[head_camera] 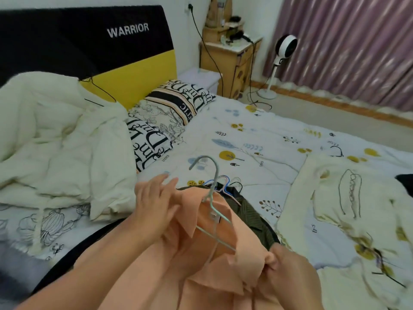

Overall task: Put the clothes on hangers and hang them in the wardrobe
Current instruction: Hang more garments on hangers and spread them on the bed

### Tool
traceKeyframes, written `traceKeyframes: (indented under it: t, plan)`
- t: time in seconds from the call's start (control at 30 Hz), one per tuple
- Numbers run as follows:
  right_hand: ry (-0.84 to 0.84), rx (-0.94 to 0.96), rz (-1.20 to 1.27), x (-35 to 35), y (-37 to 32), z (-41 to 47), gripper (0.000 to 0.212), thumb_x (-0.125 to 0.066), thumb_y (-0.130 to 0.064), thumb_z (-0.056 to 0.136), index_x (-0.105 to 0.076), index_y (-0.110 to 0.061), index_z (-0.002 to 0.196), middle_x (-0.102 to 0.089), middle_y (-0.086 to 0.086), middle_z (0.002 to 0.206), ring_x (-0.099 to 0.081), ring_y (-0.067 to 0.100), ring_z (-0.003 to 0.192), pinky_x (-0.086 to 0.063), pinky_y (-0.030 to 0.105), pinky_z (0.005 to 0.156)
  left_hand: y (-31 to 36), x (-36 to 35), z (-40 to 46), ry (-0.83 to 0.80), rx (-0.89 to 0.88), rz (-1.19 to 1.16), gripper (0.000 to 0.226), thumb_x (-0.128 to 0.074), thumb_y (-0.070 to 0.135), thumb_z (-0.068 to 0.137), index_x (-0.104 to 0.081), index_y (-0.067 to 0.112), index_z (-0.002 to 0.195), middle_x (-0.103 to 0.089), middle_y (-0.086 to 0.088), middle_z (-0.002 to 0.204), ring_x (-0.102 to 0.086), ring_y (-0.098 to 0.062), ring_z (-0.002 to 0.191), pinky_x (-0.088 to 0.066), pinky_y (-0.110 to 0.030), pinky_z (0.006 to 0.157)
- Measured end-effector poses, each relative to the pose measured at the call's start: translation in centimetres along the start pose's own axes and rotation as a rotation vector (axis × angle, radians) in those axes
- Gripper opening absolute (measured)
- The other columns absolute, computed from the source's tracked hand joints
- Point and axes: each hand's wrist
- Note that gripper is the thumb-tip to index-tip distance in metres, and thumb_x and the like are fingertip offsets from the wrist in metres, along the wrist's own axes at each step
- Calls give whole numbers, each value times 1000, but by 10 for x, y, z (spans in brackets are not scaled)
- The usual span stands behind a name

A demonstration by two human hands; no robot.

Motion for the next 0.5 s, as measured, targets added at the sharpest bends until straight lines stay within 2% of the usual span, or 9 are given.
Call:
traceKeyframes:
  t: [0.03, 0.07, 0.1, 0.13, 0.17, 0.2, 0.27, 0.4, 0.5]
  plan:
    - [58, 32, 15, 14, -1, -11, 27, -31, -40, 86, -26, -23, 65, -40, 0, 61, -41, 20, 67, -26, 26, 52, 3, 21, 5, -75, -51, 26, 46, -70, 24, 69, -53, 15, 111, -59, -8, 112, -45, -24, 109, -21, -41, 102]
    - [105, 62, 30, 27, -2, -23, 29, -32, -39, 89, -28, -23, 65, -41, 0, 60, -41, 21, 67, -26, 27, 52, 7, 42, 8, -138, -45, 27, 30, -61, 28, 75, -57, 17, 103, -63, -5, 103, -51, -24, 105, -19, -40, 103]
    - [149, 93, 45, 39, -2, -34, 31, -36, -36, 91, -29, -23, 64, -41, -1, 59, -41, 21, 68, -26, 28, 52, 12, 65, 7, -195, 6, 48, 25, -46, 32, 81, -59, 18, 96, -64, -3, 96, -55, -25, 100, -27, -40, 101]
    - [187, 127, 66, 52, -2, -46, 32, -39, -32, 92, -30, -22, 63, -42, -1, 59, -42, 22, 68, -26, 28, 52, 19, 88, 5, -211, 41, 86, 29, -36, 34, 84, -58, 18, 93, -64, -3, 93, -57, -25, 96, -37, -39, 91]
    - [220, 161, 110, 63, -2, -57, 32, -42, -29, 91, -31, -22, 62, -43, -2, 58, -43, 21, 67, -27, 29, 53, 26, 110, 3, -225, 63, 130, 27, -35, 33, 89, -57, 17, 96, -64, -4, 95, -57, -25, 95, -39, -35, 77]
    - [249, 194, 177, 74, -3, -67, 30, -46, -26, 89, -33, -23, 62, -45, -2, 57, -43, 18, 64, -28, 29, 53, 33, 132, -1, -213, 84, 136, 23, -38, 29, 93, -55, 16, 100, -64, -4, 98, -57, -26, 97, -32, -32, 67]
    - [279, 263, 332, 95, -7, -87, 25, -55, -21, 84, -42, -25, 63, -51, -2, 60, -45, 12, 60, -31, 25, 54, 46, 176, -11, -146, 115, 152, 21, -41, 29, 96, -53, 14, 103, -64, -7, 101, -57, -28, 98, -21, -32, 62]
    - [297, 446, 468, 136, -34, -121, 11, -58, -30, 88, -61, -29, 78, -62, -10, 76, -54, 6, 77, -41, 23, 68, 39, 247, -25, -1, 55, 158, 18, -45, 30, 95, -51, 13, 88, -66, -14, 95, -60, -35, 93, -27, -33, 64]
    - [353, 481, 353, 151, -73, -135, 22, -61, -46, 83, -57, -27, 73, -58, -8, 74, -51, 7, 75, -38, 27, 66, 18, 285, -29, 84, 11, 117, 22, -42, 33, 94, -41, 17, 79, -66, -16, 88, -60, -37, 87, -26, -32, 62]
Point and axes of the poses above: each hand's wrist, its own z-axis towards the middle knuckle, its own x-axis out of the back of the hand, y = z × x
